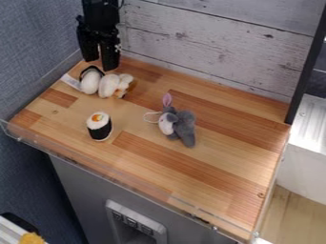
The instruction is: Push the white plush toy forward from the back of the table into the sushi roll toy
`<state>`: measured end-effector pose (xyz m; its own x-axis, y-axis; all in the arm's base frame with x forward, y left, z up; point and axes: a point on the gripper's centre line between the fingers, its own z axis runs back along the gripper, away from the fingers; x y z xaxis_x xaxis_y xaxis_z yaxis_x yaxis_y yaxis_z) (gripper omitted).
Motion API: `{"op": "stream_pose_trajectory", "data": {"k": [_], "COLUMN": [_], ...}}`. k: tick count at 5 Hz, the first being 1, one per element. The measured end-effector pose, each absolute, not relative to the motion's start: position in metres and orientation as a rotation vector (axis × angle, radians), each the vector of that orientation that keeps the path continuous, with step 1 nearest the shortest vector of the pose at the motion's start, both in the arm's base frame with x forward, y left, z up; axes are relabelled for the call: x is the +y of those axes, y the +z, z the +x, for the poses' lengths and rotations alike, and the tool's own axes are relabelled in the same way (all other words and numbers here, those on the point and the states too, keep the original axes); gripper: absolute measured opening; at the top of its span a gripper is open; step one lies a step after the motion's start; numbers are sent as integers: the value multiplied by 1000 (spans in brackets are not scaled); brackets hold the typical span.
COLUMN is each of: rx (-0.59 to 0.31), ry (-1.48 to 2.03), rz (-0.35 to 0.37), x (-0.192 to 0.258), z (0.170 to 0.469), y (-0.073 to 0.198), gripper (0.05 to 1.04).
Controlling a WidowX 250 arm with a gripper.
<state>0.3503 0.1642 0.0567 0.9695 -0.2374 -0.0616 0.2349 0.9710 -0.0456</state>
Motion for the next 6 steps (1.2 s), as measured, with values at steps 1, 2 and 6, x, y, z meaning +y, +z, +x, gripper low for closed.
{"op": "stream_pose_trajectory", "data": {"k": [1,2,6], "rx": [60,47,36], "ry": [-161,-141,-306], "rz": [-38,-30,-34], "x": [167,170,179], "z": [353,358,358], "y": [40,32,12], "gripper": [995,993,999]}}
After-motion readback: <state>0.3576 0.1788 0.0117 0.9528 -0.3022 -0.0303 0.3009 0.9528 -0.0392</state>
